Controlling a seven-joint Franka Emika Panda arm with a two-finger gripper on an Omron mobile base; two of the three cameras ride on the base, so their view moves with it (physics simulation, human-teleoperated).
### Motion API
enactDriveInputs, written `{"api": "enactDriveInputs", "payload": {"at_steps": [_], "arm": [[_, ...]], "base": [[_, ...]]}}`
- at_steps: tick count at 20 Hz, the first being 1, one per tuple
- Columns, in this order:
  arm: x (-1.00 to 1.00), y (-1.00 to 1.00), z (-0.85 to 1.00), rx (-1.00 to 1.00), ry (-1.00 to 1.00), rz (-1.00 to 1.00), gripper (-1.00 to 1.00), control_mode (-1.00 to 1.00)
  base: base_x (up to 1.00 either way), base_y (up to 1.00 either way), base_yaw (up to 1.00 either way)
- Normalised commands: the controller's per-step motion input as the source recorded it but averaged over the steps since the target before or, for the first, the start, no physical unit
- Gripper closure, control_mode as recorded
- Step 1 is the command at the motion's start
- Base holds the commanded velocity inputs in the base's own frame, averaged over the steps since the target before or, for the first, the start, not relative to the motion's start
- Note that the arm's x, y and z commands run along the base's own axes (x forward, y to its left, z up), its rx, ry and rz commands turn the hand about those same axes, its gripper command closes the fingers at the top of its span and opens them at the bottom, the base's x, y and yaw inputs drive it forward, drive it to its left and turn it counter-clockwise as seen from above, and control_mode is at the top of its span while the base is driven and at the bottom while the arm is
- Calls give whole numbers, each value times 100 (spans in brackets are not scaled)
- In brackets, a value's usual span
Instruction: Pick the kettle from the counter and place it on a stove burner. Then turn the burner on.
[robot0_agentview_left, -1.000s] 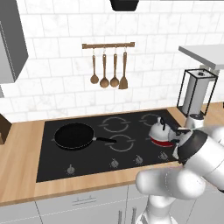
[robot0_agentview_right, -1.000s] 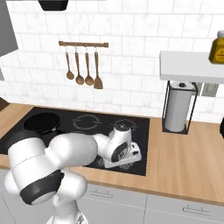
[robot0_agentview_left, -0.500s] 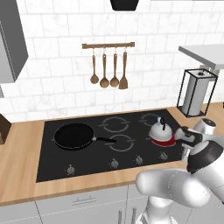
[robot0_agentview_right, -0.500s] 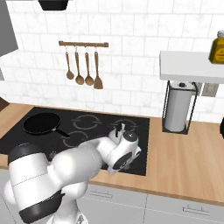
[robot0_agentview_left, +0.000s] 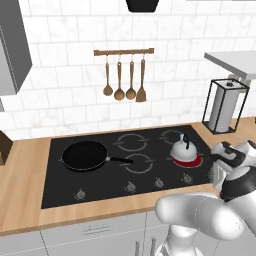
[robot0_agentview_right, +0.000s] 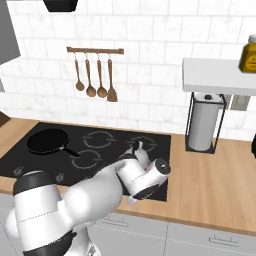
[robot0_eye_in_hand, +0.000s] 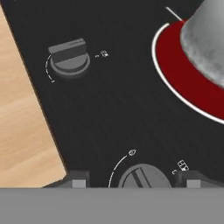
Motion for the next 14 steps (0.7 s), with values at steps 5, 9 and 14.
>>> {"api": "enactDriveInputs", "payload": {"at_steps": [5,9,14], "arm": [[-11,0,100,0,-23,10,-100,-100],[-9,0,100,0,-25,9,-100,-100],[-35,3,100,0,-21,11,-100,-100]], "base": [[0,0,0],[0,0,0],[0,0,0]]}}
